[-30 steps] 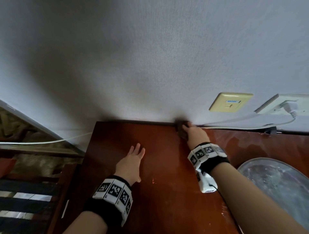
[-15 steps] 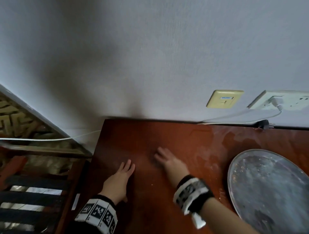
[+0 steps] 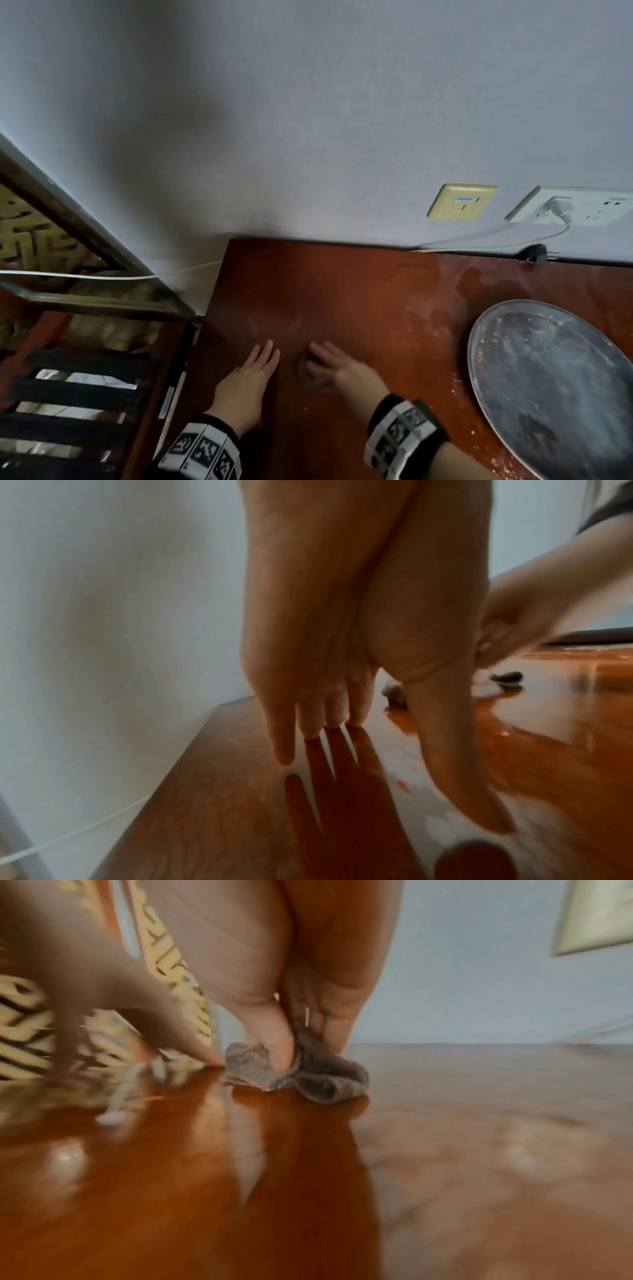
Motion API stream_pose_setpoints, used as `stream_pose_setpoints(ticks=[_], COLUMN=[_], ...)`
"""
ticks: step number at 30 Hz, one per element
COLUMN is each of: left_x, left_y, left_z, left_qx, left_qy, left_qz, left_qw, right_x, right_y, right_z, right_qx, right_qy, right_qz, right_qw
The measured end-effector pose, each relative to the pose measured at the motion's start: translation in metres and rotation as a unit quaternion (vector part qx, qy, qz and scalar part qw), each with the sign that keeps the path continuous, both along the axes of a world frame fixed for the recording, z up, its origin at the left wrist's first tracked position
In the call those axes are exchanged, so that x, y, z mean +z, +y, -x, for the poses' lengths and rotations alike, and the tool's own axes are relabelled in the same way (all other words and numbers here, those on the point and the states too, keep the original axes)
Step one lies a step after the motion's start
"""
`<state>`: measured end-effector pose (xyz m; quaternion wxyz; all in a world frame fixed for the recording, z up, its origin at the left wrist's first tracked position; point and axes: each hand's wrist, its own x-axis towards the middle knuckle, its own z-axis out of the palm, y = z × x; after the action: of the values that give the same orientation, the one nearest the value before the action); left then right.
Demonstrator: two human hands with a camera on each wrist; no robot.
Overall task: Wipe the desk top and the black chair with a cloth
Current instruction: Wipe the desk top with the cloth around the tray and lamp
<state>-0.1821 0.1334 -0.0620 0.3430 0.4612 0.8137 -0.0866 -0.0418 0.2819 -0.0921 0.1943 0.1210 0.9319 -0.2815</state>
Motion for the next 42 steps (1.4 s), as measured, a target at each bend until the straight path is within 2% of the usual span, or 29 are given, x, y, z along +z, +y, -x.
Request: stream_pose_setpoints(ticks=[2, 4, 5, 7, 9, 10, 11, 12, 16, 18, 19, 21, 24, 25, 27, 30, 33, 34, 36, 38, 40, 42], left_x=[-0.001, -0.003, -0.003, -0.004, -0.006, -0.006, -0.007, -0.007, -0.009, -0.012, -0.013, -0.014, -0.015, -0.015, -0.015, -0.015, -0.012, -0.010, -0.008, -0.006, -0.006, -0.005], left_y=[-0.010, -0.014, -0.014, -0.015, -0.018, -0.021, -0.024, -0.028, -0.035, -0.034, -0.033, -0.033, -0.036, -0.038, -0.042, -0.050, -0.061, -0.064, -0.069, -0.072, -0.075, -0.080], left_z=[-0.004, -0.006, -0.007, -0.005, 0.000, 0.003, 0.006, 0.009, 0.016, 0.016, 0.015, 0.015, 0.015, 0.016, 0.016, 0.014, 0.005, 0.000, -0.008, -0.015, -0.021, -0.027], left_qx=[0.001, 0.009, 0.012, 0.028, 0.070, 0.093, 0.110, 0.118, 0.110, 0.110, 0.113, 0.117, 0.116, 0.114, 0.104, 0.071, 0.045, 0.042, 0.038, 0.033, 0.022, 0.008], left_qy=[-0.001, -0.002, -0.002, -0.003, 0.007, 0.017, 0.026, 0.030, 0.033, 0.033, 0.032, 0.030, 0.025, 0.026, 0.024, 0.007, -0.011, -0.011, -0.007, -0.005, -0.003, -0.002], left_qz=[-0.008, -0.018, -0.023, -0.030, -0.040, -0.043, -0.044, -0.041, -0.038, -0.040, -0.042, -0.047, -0.059, -0.066, -0.074, -0.067, -0.057, -0.057, -0.062, -0.061, -0.057, -0.049], left_qw=[1.000, 1.000, 1.000, 0.999, 0.997, 0.995, 0.993, 0.992, 0.993, 0.993, 0.992, 0.992, 0.991, 0.991, 0.992, 0.995, 0.997, 0.997, 0.997, 0.998, 0.998, 0.999], right_x=[0.004, 0.007, 0.008, 0.007, 0.002, 0.000, -0.002, -0.001, 0.001, 0.001, -0.002, -0.005, -0.005, -0.006, -0.003, -0.010, -0.004, 0.000, 0.012, 0.016, 0.001, -0.013], right_y=[0.032, 0.052, 0.053, 0.039, 0.016, 0.010, 0.012, 0.021, 0.074, 0.074, 0.065, 0.033, -0.026, -0.043, -0.064, -0.051, -0.006, 0.007, 0.013, -0.013, -0.059, -0.107], right_z=[0.008, 0.021, 0.028, 0.045, 0.058, 0.063, 0.068, 0.074, 0.103, 0.109, 0.109, 0.099, 0.065, 0.050, 0.023, 0.011, 0.018, 0.018, 0.009, 0.002, -0.012, -0.038], right_qx=[-0.101, -0.209, -0.234, -0.202, -0.043, 0.044, 0.082, 0.072, -0.126, -0.150, -0.120, -0.009, 0.167, 0.208, 0.232, 0.157, -0.030, -0.075, -0.131, -0.129, -0.043, 0.029], right_qy=[0.008, 0.012, 0.008, 0.021, 0.042, 0.041, 0.040, 0.038, 0.052, 0.052, 0.049, 0.065, 0.085, 0.099, 0.095, 0.103, 0.121, 0.094, 0.046, 0.039, 0.098, 0.105], right_qz=[-0.052, -0.093, -0.101, -0.077, -0.037, -0.026, -0.012, -0.010, -0.060, -0.090, -0.093, -0.077, -0.038, -0.046, -0.069, -0.114, -0.064, -0.105, -0.132, -0.115, -0.154, -0.123], right_qw=[0.993, 0.973, 0.967, 0.976, 0.998, 0.998, 0.996, 0.997, 0.989, 0.983, 0.987, 0.995, 0.982, 0.972, 0.966, 0.976, 0.990, 0.987, 0.981, 0.984, 0.982, 0.987])
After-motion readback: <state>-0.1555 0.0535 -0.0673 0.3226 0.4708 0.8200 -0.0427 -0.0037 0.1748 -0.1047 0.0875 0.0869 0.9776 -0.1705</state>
